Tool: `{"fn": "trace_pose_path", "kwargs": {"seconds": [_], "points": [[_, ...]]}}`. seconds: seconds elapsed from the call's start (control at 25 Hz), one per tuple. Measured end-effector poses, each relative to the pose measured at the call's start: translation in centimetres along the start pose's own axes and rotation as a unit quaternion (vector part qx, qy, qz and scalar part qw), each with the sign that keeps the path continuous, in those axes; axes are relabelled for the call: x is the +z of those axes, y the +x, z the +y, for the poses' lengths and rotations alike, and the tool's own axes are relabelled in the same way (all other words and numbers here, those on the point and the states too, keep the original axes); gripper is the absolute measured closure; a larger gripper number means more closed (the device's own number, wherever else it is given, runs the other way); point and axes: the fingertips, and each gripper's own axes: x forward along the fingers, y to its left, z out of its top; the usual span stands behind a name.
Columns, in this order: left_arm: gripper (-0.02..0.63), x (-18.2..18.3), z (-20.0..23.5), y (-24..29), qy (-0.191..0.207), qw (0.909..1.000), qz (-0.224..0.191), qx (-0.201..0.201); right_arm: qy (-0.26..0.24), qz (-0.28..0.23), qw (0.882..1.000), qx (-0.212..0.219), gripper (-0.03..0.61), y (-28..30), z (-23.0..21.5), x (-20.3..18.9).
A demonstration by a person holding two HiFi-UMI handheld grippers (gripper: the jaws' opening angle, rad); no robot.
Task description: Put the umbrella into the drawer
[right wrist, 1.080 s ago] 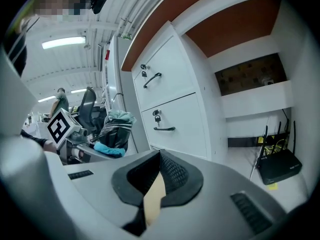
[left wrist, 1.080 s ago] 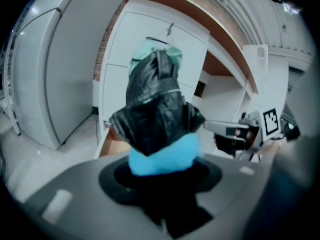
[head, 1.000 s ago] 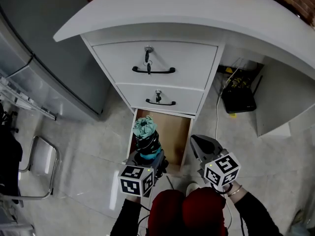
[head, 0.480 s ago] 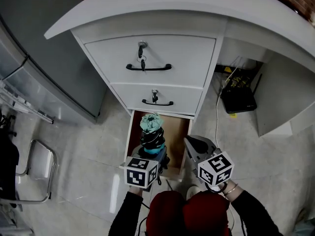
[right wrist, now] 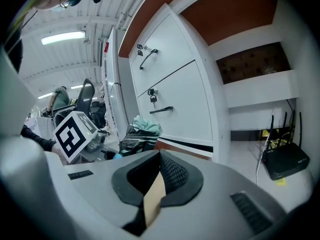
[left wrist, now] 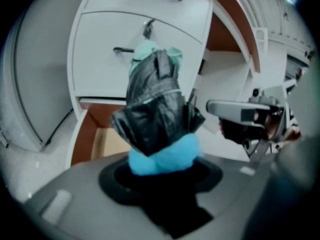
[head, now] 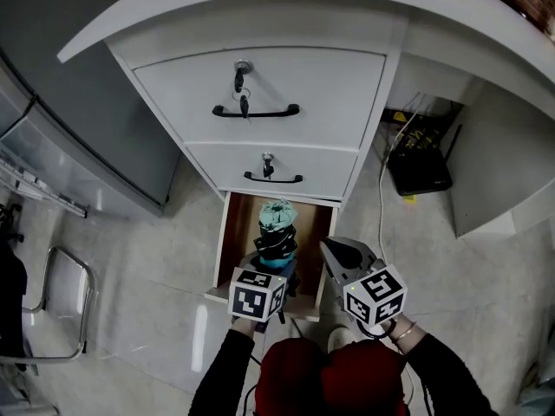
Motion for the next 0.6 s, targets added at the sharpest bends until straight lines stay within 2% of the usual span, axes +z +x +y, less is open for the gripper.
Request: {"fn": "trace_pose_path", "kwargs": {"seconds": [0.6], "points": [[0.388, -2.8, 1.4, 5.0, -0.004, 0.9977, 0.067, 0.002, -0.002, 0.022, 1.0, -0.01, 0.577, 1.1, -0.5, -1.8]]}}
